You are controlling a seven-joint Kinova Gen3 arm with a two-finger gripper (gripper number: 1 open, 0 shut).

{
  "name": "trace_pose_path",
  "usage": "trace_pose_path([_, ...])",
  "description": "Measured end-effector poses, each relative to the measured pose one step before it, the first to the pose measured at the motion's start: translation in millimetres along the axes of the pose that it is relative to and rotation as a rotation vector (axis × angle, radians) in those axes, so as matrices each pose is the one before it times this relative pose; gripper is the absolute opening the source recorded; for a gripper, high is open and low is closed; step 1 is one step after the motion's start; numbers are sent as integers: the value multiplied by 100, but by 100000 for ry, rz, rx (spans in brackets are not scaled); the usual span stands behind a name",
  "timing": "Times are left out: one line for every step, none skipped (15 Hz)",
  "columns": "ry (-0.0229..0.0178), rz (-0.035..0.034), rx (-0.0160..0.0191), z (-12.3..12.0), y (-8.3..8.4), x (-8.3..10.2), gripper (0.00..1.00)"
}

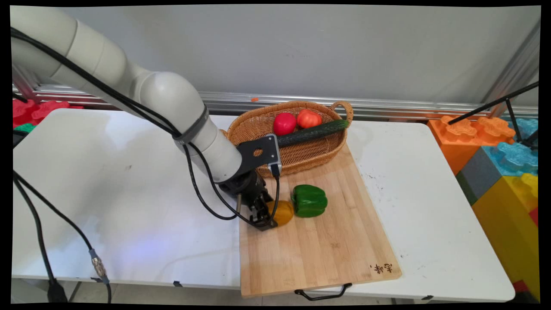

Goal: Place the picked object on the cutting board

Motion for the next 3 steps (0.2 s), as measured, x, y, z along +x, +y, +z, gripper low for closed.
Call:
trace_pose_path([257, -142, -126, 129, -17, 7, 100])
trace_pose_path([516, -129, -333, 203, -43, 89, 100])
trace_pose_path([469, -197, -130, 32, -71, 115, 100])
